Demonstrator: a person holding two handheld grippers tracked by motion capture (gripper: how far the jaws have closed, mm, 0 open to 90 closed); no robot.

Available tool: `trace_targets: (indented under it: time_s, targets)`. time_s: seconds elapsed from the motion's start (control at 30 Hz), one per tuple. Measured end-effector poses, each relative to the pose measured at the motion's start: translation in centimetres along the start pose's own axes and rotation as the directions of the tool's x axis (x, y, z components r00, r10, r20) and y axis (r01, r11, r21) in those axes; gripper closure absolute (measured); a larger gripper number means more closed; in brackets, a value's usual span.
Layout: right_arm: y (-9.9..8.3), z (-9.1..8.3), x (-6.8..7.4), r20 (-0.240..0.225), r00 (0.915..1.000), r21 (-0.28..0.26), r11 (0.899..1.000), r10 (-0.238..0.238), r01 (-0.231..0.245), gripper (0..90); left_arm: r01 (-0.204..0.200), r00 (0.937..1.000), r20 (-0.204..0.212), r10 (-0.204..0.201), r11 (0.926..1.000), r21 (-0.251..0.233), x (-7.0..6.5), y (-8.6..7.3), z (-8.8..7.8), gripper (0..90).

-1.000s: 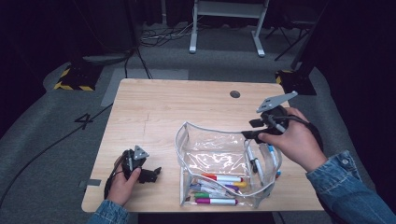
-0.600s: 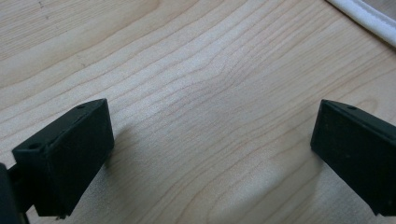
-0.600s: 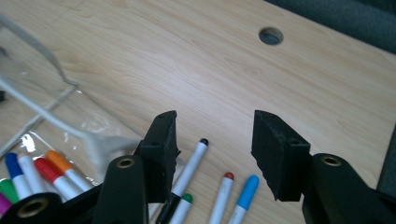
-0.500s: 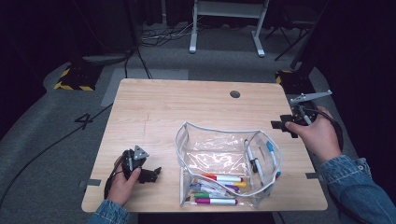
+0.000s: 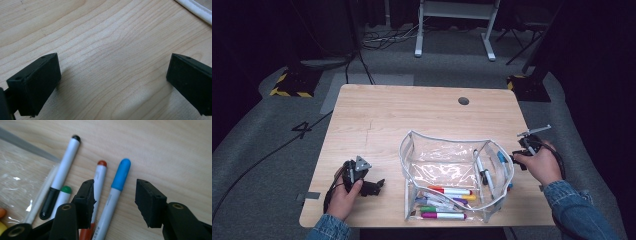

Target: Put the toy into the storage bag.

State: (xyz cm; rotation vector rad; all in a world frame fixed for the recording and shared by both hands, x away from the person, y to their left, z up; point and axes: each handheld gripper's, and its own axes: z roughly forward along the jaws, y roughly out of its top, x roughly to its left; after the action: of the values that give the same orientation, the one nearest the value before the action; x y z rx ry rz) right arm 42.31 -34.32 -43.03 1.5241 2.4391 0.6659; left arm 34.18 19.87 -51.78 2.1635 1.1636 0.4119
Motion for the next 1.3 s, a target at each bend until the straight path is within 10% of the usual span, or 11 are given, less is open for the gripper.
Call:
trace_targets:
  time_s: [0.6, 1.3]
  targets:
    - [-2.2, 3.4, -1.3, 0.079, 0.9895, 0.099, 0.987, 0.121, -0.129, 77.1, 0.000, 1.0000, 0.000, 0.000, 1.0000, 0.000, 0.0, 0.0, 0.0, 0.0]
    - [2.2, -5.3, 1.5, -0.008, 0.9996, -0.033, 0.999, -0.028, 0.027, 77.0, 0.000, 1.0000, 0.000, 0.000, 1.0000, 0.000, 0.0, 0.0, 0.0, 0.0]
